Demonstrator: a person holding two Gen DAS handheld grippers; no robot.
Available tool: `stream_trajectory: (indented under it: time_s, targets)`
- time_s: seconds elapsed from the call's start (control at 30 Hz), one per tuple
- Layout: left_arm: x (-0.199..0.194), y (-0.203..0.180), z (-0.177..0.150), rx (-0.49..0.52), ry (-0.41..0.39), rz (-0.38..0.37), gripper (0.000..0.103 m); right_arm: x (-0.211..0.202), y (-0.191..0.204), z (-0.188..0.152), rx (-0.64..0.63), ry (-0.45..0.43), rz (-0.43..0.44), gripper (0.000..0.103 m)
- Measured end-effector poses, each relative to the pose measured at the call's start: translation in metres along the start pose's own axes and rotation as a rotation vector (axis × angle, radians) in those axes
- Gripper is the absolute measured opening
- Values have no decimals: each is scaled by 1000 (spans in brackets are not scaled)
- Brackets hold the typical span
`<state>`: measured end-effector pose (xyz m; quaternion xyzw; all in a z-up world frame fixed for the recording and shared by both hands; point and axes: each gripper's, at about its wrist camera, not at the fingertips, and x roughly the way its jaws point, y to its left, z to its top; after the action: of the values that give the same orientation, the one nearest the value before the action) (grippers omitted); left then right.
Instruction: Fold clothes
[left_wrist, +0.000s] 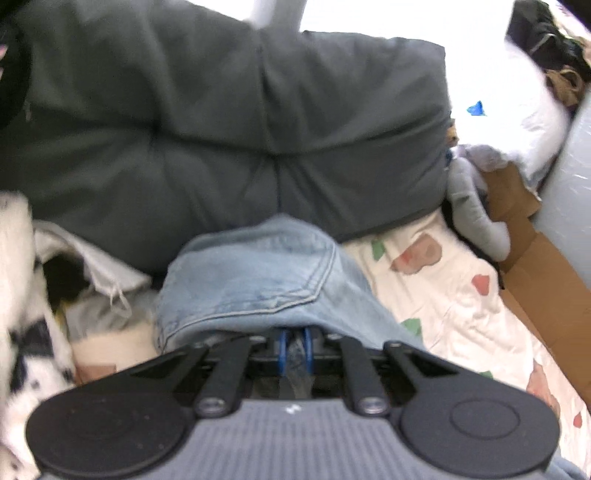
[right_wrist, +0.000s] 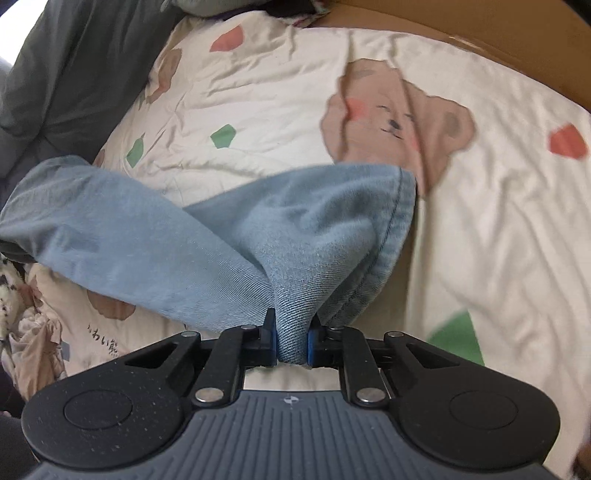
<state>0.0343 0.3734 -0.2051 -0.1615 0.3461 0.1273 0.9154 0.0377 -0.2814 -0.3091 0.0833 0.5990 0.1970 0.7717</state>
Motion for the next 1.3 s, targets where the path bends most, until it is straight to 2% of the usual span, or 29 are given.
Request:
stream_trajectory:
  time_s: [0.13,0.2,0.27,0.4,0.5,0.6,0.67,0.7,0.73,0.77,0.97,1.07,1.2,1.3]
  targets:
    - [-12,-19,14,42,-51,-33,0,-24,-5,-17,28,7,-17,12]
    - [-23,-27,22,62,-118,-57,0,-36,-7,-25,41,11,-26,12]
    - [-25,-35,34,90,-136,-84,0,-49,-10,-31,51,14,-41,12]
    - [-16,-39,39,104,-97,-76,0,-69,-20,-39,93,3,-53,12]
    - [-2,-31,32,64,-7,-50,1,-76,-25,-41,103,-7,-75,12]
    - [11,-22,17,27,55,0,13,-79,-31,-44,122,-22,-87,12]
    - [21,-15,7,-5,101,12,42,-79,-34,-44,135,-28,-90,12]
    - [25,-12,2,-28,114,7,50,-78,-35,-45,139,-28,-91,12]
    - [27,-8,-2,-46,117,9,63,-78,-36,-45,144,-27,-92,12]
    - [30,-4,-5,-64,119,11,70,-78,-36,-46,145,-26,-92,12]
    - [51,13,-21,-197,173,-14,74,-82,-35,-48,144,-31,-115,12]
    - [61,17,-29,-245,178,-26,83,-85,-36,-48,148,-40,-140,12]
    - [80,25,-42,-371,197,-63,88,-87,-38,-49,153,-36,-154,12]
    - [89,32,-48,-430,194,-77,88,-90,-38,-52,157,-33,-164,12]
